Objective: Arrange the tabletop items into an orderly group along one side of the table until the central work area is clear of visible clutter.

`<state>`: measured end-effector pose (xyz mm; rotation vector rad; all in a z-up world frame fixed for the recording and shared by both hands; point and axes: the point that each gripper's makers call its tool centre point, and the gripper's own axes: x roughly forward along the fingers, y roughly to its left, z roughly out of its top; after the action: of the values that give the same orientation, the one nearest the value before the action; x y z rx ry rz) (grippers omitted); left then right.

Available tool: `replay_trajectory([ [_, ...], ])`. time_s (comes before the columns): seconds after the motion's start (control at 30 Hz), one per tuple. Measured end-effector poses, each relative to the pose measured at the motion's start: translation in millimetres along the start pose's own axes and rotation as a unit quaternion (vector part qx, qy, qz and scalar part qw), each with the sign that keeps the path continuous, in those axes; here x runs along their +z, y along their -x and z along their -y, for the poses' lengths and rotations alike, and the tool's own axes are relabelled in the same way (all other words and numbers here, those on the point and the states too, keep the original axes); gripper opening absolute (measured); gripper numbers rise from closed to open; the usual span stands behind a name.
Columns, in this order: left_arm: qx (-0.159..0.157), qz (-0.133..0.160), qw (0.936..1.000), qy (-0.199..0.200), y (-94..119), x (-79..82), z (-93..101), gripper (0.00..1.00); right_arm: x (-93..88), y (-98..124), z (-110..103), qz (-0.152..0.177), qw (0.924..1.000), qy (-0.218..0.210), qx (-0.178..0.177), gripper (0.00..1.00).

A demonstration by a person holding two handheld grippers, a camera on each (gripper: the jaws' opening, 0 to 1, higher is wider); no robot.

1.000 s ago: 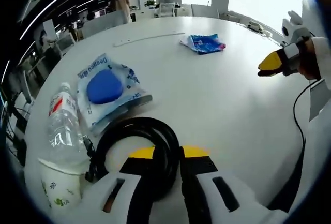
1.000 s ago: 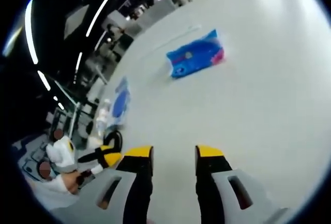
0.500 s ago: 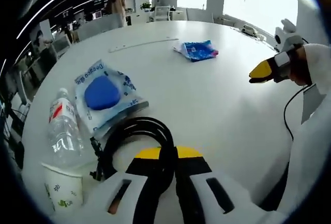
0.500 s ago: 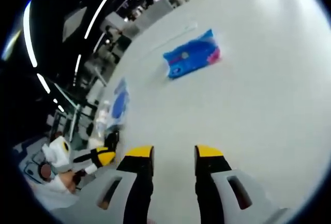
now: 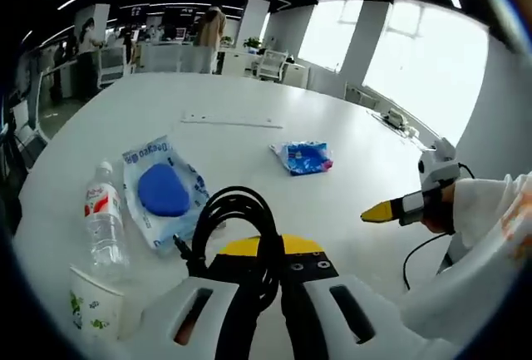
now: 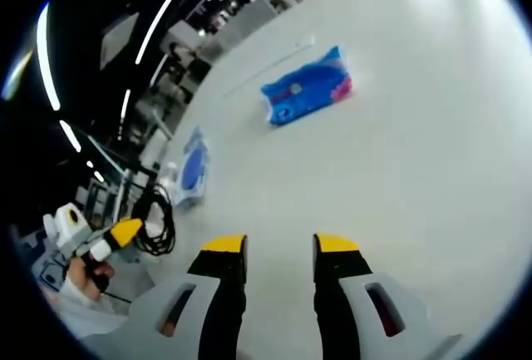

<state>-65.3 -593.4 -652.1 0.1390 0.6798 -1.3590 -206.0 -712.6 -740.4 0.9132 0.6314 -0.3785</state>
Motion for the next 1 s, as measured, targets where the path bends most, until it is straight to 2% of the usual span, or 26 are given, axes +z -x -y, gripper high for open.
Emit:
replay_trajectory([
  [0.17,-0.048,0.035,0.9975,0.037,7,34.1,24.9,0.03,0.4,-1,-2,0.001,1.0,-0.004,0.006,0.31],
  [0.23,-0.066,0.051,0.9952,0.052,9,46.4,32.8,0.03,1.9,-1,-6,0.006,0.9998,-0.01,0.016,0.32],
  [0.3,-0.098,0.065,0.9907,0.069,12,60.2,46.5,0.03,2.1,-1,-9,0.008,0.9996,-0.013,0.022,0.33],
  [0.43,-0.128,0.066,0.9889,0.036,13,75.1,68.7,0.03,2.1,-3,-14,0.01,0.9993,-0.016,0.032,0.35],
  [0.5,-0.147,0.071,0.9853,0.049,12,82.3,79.2,0.03,4.7,-3,-21,0.017,0.9986,-0.022,0.045,0.36],
  [0.63,-0.171,0.068,0.9817,0.048,9,84.6,93.9,0.03,11.5,-2,-33,0.032,0.9968,-0.031,0.067,0.38],
  [0.87,-0.206,0.039,0.9771,0.034,3,70.6,115.4,0.04,19.1,-2,-48,0.049,0.9936,-0.041,0.093,0.42],
  [1.0,-0.234,0.041,0.9696,0.06,4,74.1,124.1,0.04,21.4,-2,-67,0.055,0.989,-0.044,0.13,0.47],
])
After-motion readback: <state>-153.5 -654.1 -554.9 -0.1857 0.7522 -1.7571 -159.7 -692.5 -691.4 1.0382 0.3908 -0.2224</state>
